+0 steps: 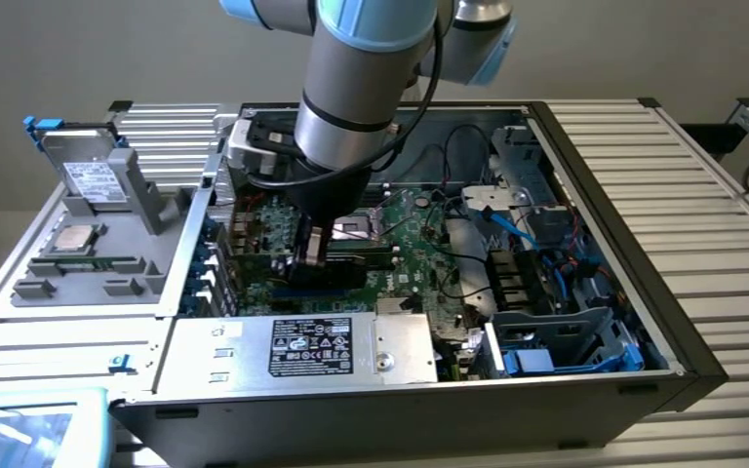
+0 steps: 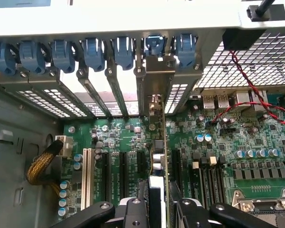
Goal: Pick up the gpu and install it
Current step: 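Insert the gpu into the slot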
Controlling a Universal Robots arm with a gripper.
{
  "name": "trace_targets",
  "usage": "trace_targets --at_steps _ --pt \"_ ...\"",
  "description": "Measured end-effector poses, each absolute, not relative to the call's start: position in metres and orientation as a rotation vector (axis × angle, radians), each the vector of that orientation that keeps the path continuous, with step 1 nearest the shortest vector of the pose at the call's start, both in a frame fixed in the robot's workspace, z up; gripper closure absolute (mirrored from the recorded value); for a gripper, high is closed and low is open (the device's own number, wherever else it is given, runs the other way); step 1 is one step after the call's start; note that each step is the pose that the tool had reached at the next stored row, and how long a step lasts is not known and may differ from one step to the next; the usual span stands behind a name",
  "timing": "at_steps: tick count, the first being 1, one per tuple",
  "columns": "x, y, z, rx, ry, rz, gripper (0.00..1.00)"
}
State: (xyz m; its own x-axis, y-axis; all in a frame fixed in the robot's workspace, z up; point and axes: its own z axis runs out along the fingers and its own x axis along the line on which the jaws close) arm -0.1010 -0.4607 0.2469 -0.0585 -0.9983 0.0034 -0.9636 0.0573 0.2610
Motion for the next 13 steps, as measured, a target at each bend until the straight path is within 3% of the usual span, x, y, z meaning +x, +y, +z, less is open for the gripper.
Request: trace_targets --at_steps 13 --pt "-0.1047 -0.4608 0.2441 2.018 -2.142 -0.274 0.73"
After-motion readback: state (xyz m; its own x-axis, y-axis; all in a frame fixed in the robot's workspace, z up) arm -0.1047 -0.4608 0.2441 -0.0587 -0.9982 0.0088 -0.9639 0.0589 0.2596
